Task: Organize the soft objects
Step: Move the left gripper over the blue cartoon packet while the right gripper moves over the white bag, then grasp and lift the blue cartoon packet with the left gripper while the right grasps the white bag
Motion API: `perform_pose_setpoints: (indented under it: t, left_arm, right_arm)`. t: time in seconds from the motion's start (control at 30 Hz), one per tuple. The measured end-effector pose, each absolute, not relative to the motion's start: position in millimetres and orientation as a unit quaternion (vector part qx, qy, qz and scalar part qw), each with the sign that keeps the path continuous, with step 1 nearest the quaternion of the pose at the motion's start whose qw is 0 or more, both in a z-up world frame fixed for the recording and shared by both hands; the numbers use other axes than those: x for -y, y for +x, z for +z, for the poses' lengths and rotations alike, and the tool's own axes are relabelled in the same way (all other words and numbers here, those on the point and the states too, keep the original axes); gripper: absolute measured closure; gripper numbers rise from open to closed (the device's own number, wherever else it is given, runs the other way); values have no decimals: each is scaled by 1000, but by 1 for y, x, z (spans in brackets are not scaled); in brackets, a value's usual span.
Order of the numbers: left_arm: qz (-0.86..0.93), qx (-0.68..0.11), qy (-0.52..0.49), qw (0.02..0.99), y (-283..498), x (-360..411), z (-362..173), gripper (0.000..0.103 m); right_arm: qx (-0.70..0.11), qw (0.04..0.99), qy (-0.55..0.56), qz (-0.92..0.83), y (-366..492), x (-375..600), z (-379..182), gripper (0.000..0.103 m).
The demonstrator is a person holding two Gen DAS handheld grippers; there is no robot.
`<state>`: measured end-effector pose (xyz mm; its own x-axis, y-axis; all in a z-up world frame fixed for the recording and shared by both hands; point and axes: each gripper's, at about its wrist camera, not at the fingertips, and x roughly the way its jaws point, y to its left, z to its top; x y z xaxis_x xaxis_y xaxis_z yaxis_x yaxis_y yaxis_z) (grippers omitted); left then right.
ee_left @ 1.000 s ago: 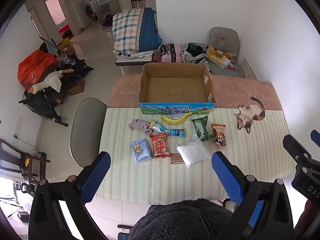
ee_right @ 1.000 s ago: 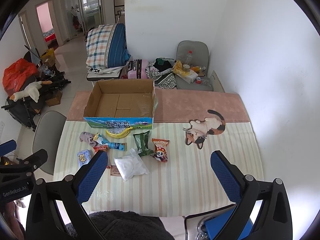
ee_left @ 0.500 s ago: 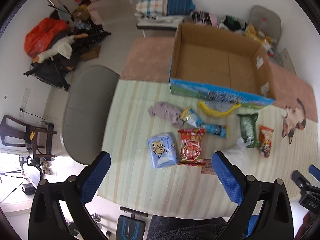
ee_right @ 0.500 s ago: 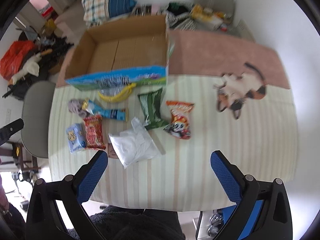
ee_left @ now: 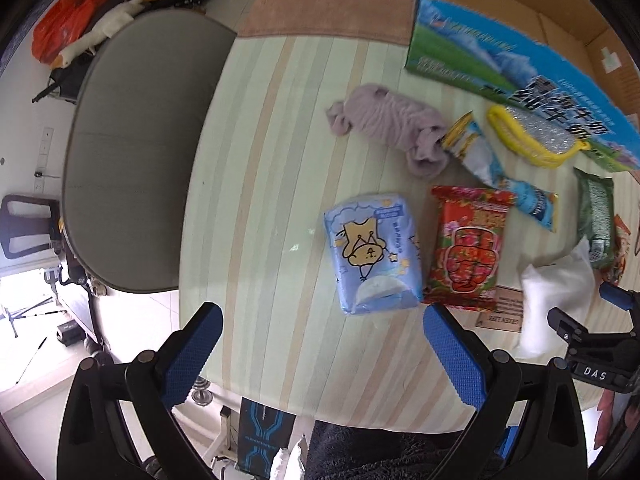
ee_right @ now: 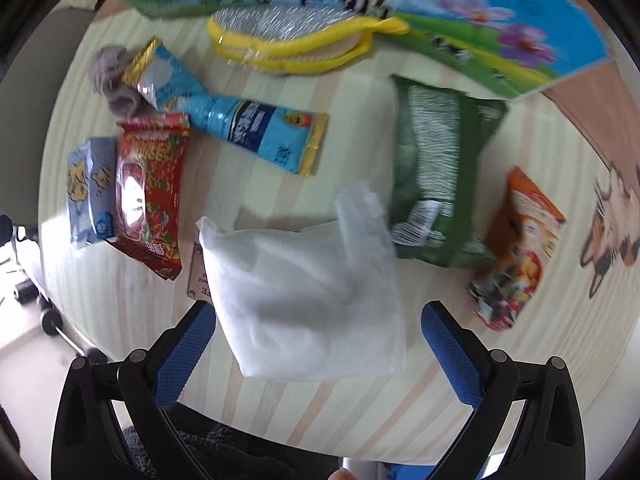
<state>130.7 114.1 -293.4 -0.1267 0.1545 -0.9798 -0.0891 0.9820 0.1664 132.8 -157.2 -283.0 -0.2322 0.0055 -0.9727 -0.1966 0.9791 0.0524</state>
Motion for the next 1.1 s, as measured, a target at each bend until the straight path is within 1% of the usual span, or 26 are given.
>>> perform_pose_setpoints:
  t: [0.2, 0.33, 0.5, 0.6, 0.7, 0.73, 0.77, 0.8, 0.83, 0.87, 0.93, 1.0, 1.07, 1.1]
  left_arm:
    - [65, -770, -37, 634, 146, -121, -342, 0]
    - [50, -784, -59, 616, 154, -119, -371, 0]
    - [59, -795, -26, 603, 159, -117, -398, 0]
    - [61, -798, -1, 600, 154, -118, -410, 0]
    - [60, -796, -1, 603, 148, -124, -420, 1]
    - [59, -794, -4, 605, 147, -126, -420, 4]
    - [56, -793, -11, 607, 144, -128, -419, 14]
    - [53, -792, -15, 609, 140, -131, -418, 27]
    - [50, -790, -17, 611, 135, -135, -421, 35]
    - [48, -788, -15, 613, 130, -137, -421, 45]
    - [44, -784, -8, 620, 120, -136, -413, 50]
    - [40, -778, 0, 627, 113, -136, -406, 58]
    - [38, -772, 2, 634, 103, -138, -401, 60]
    - [37, -770, 2, 637, 98, -140, -398, 61]
  right_arm:
    - [-794, 596, -101, 70, 129, 136, -318, 0]
    - [-805, 587, -76, 46, 128, 135, -330, 0]
    - [-824, 566, -20, 11, 135, 155, -338, 0]
    - [-821, 571, -23, 5, 135, 154, -342, 0]
    - [-818, 574, -30, -2, 132, 145, -341, 0]
    - [-818, 574, -34, -3, 128, 140, -344, 0]
    - [-819, 573, -37, -5, 124, 137, -345, 0]
    - [-819, 573, -40, -7, 123, 135, -347, 0]
    - [-819, 572, -44, -9, 120, 129, -348, 0]
    - [-819, 572, -46, -11, 119, 123, -351, 0]
    - [-817, 573, -57, -14, 116, 118, -357, 0]
    - [-811, 581, -64, -20, 111, 105, -358, 7]
    - [-806, 589, -61, -27, 108, 99, -354, 17]
    - [-803, 593, -54, -31, 105, 97, -351, 19]
